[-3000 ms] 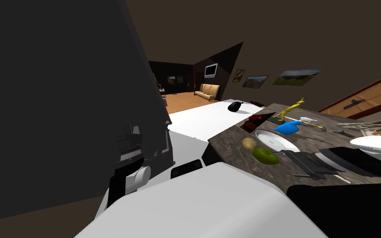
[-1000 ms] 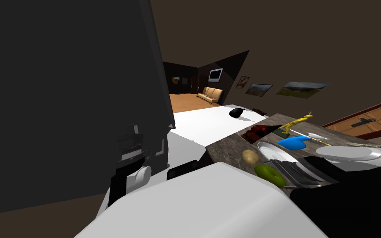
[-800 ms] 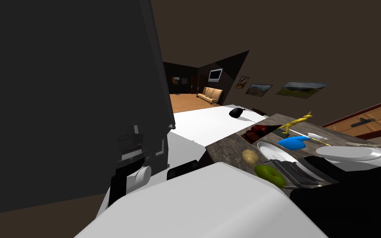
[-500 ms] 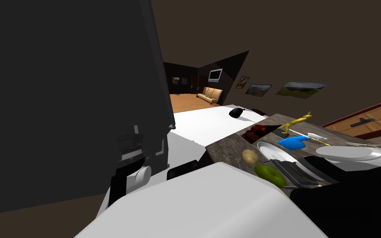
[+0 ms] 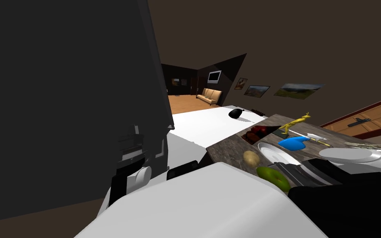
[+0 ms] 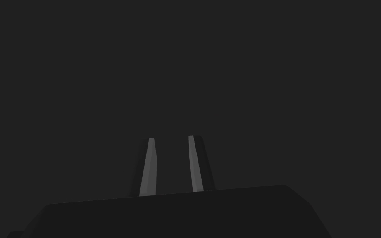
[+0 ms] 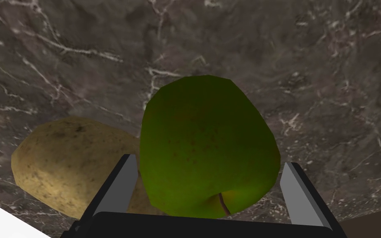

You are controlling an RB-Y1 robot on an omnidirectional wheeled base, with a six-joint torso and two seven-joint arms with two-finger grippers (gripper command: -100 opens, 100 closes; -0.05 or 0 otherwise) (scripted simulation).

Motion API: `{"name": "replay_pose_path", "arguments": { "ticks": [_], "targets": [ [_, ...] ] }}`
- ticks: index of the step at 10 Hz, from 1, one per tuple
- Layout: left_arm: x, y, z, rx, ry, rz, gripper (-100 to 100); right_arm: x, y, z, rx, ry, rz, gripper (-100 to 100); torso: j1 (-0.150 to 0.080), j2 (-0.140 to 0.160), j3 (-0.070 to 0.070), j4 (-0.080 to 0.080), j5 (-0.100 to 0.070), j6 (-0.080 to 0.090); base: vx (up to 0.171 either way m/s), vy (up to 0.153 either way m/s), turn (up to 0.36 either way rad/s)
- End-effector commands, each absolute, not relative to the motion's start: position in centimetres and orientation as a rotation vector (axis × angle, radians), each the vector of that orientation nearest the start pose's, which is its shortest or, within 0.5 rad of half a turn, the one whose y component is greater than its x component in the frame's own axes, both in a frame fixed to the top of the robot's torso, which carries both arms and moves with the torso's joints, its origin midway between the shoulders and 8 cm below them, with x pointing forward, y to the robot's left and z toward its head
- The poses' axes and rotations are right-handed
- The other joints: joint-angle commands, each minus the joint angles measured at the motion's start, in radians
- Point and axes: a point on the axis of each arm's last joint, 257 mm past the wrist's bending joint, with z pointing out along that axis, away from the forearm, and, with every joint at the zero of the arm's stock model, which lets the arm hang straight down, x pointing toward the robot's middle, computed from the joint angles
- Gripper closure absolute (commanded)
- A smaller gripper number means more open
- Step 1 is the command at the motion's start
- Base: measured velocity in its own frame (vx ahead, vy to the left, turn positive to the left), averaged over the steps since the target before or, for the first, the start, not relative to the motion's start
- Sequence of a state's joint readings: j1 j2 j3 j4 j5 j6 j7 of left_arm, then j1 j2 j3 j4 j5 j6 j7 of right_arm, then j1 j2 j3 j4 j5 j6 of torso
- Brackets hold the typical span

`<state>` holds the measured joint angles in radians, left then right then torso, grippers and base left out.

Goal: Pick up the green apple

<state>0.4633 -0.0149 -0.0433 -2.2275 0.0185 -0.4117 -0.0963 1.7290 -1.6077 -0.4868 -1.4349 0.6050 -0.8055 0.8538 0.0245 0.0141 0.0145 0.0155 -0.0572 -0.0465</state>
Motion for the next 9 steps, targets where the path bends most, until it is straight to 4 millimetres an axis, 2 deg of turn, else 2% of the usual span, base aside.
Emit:
{"name": "replay_pose_path", "arguments": {
  "ticks": [1,2,3,7,8,9],
  "targets": [
    [37.28,26.73,-0.46,-0.731,0.694,-1.259,0,-2.14,-61.55,-28.44,-1.729,2.528,0.174,-100,0.000,0.000,0.000,0.000,0.000,0.000,0.050,0.011,-0.026],
    [37.28,26.72,-0.46,-0.731,0.694,-1.259,0,-1.92,-61.41,-28.35,-1.730,2.521,0.173,-100,0.000,0.000,0.000,0.000,0.000,0.000,0.018,0.005,-0.006],
    [37.28,26.72,-0.46,-0.731,0.694,-1.259,0,-1.97,-61.43,-28.36,-1.729,2.523,0.173,100,-0.001,0.001,0.000,0.000,0.000,-0.001,0.000,0.000,0.000],
    [37.28,26.72,-0.46,-0.731,0.694,-1.259,0,-2.06,-61.44,-28.35,-1.725,2.527,0.174,100,-0.004,0.002,0.001,0.001,-0.002,-0.002,0.000,0.000,0.000],
    [37.28,26.72,-0.46,-0.731,0.694,-1.259,0,-2.07,-61.44,-28.35,-1.724,2.527,0.174,0,-0.004,0.002,0.001,0.001,-0.003,-0.002,0.000,0.000,0.000],
    [37.28,26.72,-0.46,-0.731,0.694,-1.259,0,-1.17,-60.80,-28.20,-1.732,2.494,0.168,100,-0.005,0.002,0.001,0.001,-0.003,-0.002,-0.048,-0.007,0.044]
  ]
}}
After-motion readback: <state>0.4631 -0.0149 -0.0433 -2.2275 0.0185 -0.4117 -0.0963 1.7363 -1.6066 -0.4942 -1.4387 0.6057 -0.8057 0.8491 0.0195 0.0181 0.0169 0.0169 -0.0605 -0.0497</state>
